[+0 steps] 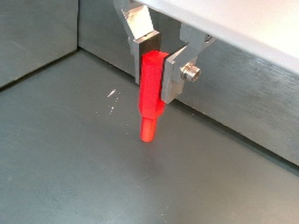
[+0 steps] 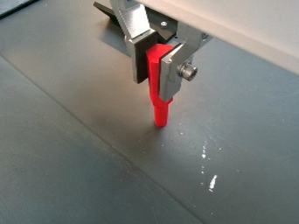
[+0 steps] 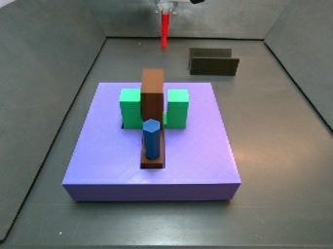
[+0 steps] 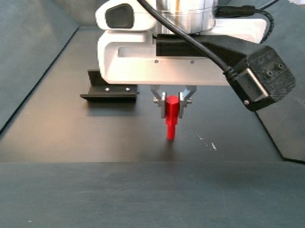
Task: Pick up the red object. Move up. Move to above the board. Insert the red object.
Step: Pick up the red object.
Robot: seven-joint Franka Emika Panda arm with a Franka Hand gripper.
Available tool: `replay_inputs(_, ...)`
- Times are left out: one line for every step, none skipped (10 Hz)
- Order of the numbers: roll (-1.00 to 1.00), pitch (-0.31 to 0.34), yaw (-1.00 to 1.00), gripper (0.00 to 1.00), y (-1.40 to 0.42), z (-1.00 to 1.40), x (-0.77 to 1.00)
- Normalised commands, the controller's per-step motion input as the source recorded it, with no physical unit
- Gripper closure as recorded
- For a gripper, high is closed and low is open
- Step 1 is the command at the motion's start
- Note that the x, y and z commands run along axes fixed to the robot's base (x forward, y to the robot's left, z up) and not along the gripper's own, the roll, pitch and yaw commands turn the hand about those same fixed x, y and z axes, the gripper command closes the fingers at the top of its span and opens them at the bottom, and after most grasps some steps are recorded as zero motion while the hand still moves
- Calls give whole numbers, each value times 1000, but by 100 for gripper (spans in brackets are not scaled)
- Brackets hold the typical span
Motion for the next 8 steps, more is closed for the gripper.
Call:
replay_inputs(0, 0, 0, 100, 0, 0, 0)
replay_inputs(0, 0, 0, 100, 0, 0, 0)
replay_inputs(0, 0, 0, 100, 0, 0, 0)
replay_inputs(0, 0, 0, 100, 0, 0, 0)
replay_inputs(0, 0, 0, 100, 0, 0, 0)
replay_inputs(0, 0, 0, 100, 0, 0, 0)
replay_inputs(0, 0, 0, 100, 0, 0, 0)
replay_inputs(0, 0, 0, 100, 0, 0, 0)
